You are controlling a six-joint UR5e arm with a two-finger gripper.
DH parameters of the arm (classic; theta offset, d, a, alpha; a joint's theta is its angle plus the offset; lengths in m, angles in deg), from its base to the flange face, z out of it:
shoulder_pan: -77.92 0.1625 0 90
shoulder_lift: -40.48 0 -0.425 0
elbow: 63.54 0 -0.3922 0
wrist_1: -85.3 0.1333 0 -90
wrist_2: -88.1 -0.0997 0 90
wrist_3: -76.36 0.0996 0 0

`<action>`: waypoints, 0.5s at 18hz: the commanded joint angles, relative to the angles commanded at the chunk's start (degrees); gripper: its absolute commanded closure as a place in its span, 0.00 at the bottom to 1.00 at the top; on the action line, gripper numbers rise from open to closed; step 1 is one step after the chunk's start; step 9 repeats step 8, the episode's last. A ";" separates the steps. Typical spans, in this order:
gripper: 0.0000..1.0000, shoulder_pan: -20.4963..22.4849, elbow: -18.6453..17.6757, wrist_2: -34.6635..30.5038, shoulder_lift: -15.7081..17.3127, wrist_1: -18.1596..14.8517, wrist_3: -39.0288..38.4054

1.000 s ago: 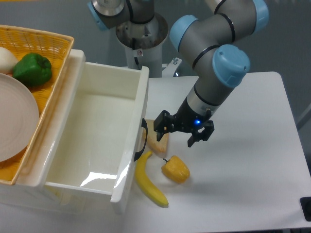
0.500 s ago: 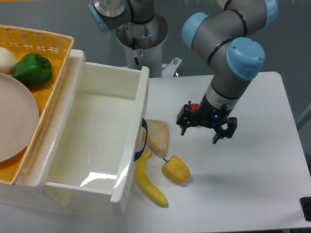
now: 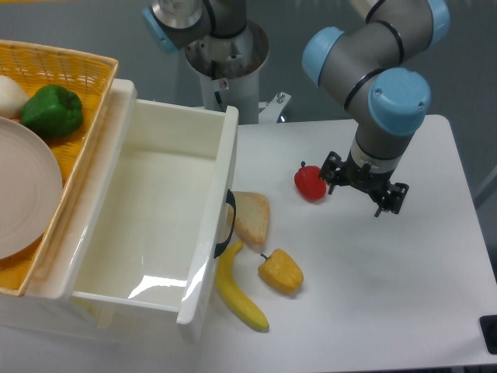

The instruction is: Slide open the top white drawer

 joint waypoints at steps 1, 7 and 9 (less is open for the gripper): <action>0.00 0.61 0.09 0.00 -0.27 0.18 1.40; 0.00 3.08 0.17 0.35 -2.02 1.85 10.55; 0.00 3.08 0.18 0.35 -2.11 2.02 10.56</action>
